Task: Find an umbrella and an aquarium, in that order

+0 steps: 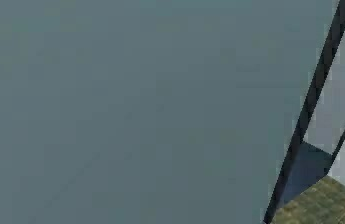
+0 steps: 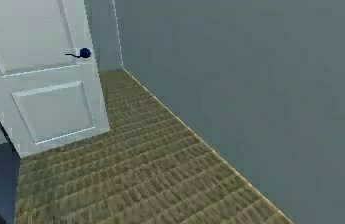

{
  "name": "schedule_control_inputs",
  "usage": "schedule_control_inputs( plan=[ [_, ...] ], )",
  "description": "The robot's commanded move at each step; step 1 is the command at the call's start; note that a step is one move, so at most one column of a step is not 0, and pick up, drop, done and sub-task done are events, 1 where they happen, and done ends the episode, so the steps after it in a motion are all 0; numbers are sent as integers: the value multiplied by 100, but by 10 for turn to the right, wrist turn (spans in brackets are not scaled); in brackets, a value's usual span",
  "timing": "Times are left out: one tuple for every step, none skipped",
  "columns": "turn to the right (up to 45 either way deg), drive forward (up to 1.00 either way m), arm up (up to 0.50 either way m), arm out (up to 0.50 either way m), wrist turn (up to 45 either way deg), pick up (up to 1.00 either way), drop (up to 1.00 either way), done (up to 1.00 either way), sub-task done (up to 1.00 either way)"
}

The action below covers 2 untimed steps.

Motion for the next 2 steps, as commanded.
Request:
schedule_control_inputs(
  plan=[
    [450,0,0,0,0,0,0,0,0],
    [420,0,0,0,0,0,0,0,0]
  ],
)
